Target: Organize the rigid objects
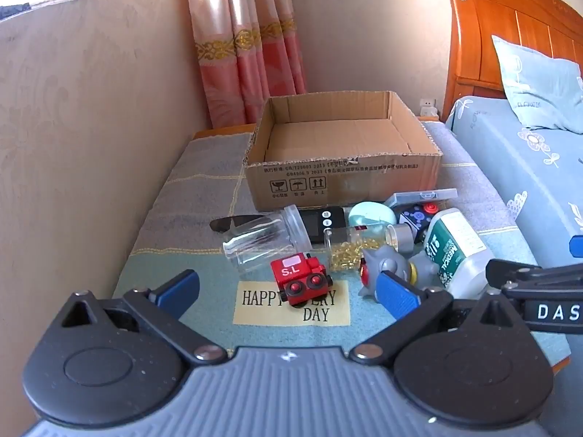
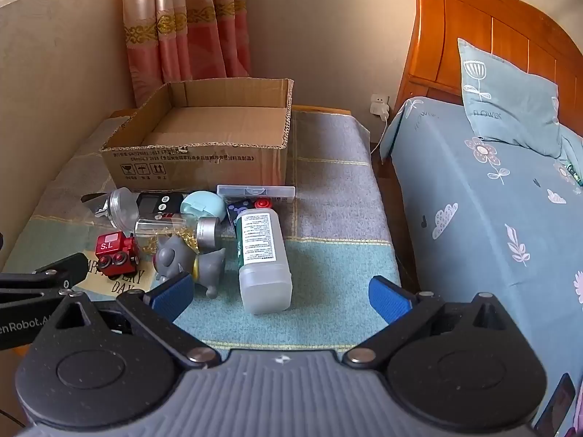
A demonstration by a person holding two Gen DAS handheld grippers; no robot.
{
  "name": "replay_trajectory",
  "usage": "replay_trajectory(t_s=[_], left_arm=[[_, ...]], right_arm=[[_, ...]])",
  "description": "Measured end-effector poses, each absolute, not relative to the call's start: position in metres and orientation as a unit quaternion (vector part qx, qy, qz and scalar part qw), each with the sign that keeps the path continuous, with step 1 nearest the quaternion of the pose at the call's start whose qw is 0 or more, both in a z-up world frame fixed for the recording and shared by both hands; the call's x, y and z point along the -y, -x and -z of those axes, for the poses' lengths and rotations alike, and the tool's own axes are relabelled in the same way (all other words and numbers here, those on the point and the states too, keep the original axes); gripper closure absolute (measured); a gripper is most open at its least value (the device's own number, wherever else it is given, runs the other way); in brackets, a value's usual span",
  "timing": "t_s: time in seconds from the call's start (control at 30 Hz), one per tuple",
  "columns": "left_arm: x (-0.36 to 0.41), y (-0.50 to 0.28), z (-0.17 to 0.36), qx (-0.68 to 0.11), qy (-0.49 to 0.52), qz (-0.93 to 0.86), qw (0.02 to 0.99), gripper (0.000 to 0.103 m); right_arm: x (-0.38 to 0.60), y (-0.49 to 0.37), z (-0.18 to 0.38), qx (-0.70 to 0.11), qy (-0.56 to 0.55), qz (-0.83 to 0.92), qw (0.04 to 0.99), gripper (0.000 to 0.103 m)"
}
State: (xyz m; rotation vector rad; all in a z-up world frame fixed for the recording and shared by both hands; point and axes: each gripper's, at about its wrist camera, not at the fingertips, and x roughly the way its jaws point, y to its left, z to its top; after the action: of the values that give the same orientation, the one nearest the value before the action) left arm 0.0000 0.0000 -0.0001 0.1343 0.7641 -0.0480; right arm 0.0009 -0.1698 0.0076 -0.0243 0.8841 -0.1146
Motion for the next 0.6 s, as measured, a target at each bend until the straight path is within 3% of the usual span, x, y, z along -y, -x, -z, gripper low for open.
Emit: replay_trajectory(t_s=[0.6], left_arm=[[-0.0017, -0.0019, 0.0, -0.377, -0.065, 0.018, 0.924, 0.001]], right_arm=[[0.1689, -0.0007, -0.0105, -0.427, 0.011, 0.051, 0.903, 0.0]])
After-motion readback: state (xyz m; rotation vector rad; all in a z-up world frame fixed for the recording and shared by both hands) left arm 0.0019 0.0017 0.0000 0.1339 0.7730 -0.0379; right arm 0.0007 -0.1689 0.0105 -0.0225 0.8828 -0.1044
